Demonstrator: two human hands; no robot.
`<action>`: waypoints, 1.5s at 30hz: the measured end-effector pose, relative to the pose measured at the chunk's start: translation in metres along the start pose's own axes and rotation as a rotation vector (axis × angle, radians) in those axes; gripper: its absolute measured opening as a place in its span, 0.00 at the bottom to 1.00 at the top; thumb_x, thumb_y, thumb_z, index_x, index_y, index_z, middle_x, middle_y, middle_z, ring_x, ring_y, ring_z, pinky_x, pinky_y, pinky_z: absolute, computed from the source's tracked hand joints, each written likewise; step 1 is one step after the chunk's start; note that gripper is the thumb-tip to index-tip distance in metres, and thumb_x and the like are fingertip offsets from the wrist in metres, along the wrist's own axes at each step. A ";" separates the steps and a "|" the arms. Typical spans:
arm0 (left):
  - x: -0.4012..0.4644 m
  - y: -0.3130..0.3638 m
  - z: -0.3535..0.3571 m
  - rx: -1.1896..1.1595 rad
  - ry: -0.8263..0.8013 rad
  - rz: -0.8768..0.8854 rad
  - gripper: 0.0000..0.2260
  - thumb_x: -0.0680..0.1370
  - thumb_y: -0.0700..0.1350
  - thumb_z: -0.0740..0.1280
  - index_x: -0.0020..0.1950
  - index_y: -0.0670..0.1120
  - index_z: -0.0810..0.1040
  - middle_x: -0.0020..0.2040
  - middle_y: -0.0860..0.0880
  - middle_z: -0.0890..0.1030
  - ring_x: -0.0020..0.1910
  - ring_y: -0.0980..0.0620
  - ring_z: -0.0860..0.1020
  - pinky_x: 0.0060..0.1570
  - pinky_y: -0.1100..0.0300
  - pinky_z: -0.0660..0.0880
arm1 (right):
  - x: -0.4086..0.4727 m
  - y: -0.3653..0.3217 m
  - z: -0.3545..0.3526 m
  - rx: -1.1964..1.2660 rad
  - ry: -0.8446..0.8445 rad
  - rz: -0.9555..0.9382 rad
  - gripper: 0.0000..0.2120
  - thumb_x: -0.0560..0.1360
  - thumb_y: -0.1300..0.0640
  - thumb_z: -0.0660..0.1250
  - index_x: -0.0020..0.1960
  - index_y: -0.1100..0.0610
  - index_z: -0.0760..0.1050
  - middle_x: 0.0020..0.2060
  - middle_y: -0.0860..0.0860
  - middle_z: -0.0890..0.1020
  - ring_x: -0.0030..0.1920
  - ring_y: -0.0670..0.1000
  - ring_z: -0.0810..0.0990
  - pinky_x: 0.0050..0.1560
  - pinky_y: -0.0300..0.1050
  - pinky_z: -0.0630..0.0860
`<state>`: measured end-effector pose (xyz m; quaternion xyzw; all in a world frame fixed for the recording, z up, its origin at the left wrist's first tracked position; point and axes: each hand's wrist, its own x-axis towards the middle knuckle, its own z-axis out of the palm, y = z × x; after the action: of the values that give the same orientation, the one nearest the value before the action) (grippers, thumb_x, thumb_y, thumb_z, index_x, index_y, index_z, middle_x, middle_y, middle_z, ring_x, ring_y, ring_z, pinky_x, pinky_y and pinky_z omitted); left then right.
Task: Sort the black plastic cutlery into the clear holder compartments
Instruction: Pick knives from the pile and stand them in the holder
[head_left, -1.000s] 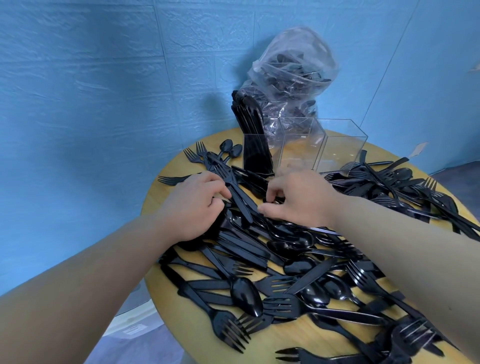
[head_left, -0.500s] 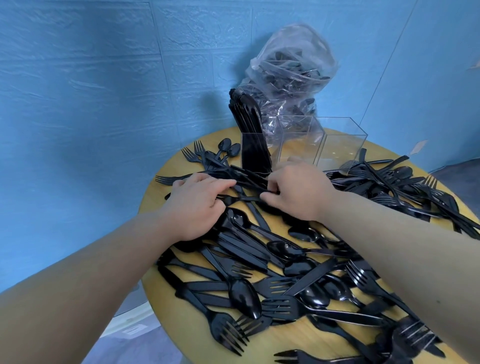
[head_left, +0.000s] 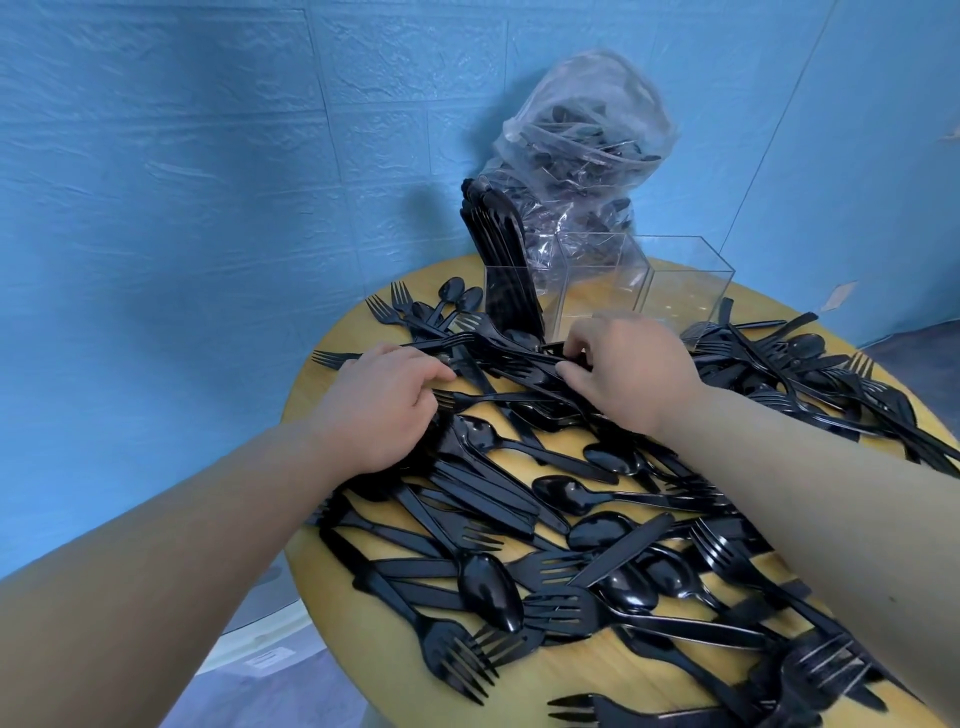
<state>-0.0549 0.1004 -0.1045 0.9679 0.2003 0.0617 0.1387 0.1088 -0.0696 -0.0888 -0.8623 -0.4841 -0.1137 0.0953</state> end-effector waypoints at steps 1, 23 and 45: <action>0.001 -0.001 0.000 0.003 0.008 -0.008 0.18 0.80 0.42 0.54 0.67 0.55 0.73 0.68 0.55 0.72 0.70 0.51 0.62 0.69 0.46 0.61 | 0.000 -0.001 0.000 0.032 0.002 -0.001 0.07 0.77 0.51 0.63 0.50 0.54 0.74 0.41 0.49 0.74 0.45 0.53 0.73 0.39 0.44 0.65; -0.012 -0.033 -0.002 0.027 0.014 -0.069 0.17 0.82 0.54 0.53 0.69 0.60 0.69 0.71 0.57 0.66 0.72 0.52 0.57 0.70 0.46 0.58 | 0.031 -0.055 0.012 0.039 -0.175 -0.170 0.13 0.77 0.58 0.58 0.52 0.51 0.81 0.46 0.50 0.68 0.52 0.54 0.71 0.43 0.41 0.62; -0.019 -0.029 -0.002 -0.154 -0.055 0.008 0.16 0.82 0.50 0.56 0.70 0.57 0.71 0.73 0.58 0.63 0.72 0.57 0.60 0.67 0.61 0.58 | 0.030 -0.065 0.014 -0.081 -0.211 -0.067 0.20 0.77 0.45 0.61 0.31 0.56 0.72 0.33 0.50 0.74 0.44 0.54 0.69 0.48 0.44 0.68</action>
<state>-0.0837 0.1189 -0.1129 0.9564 0.1874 0.0510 0.2180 0.0692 -0.0080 -0.0901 -0.8561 -0.5148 -0.0447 0.0050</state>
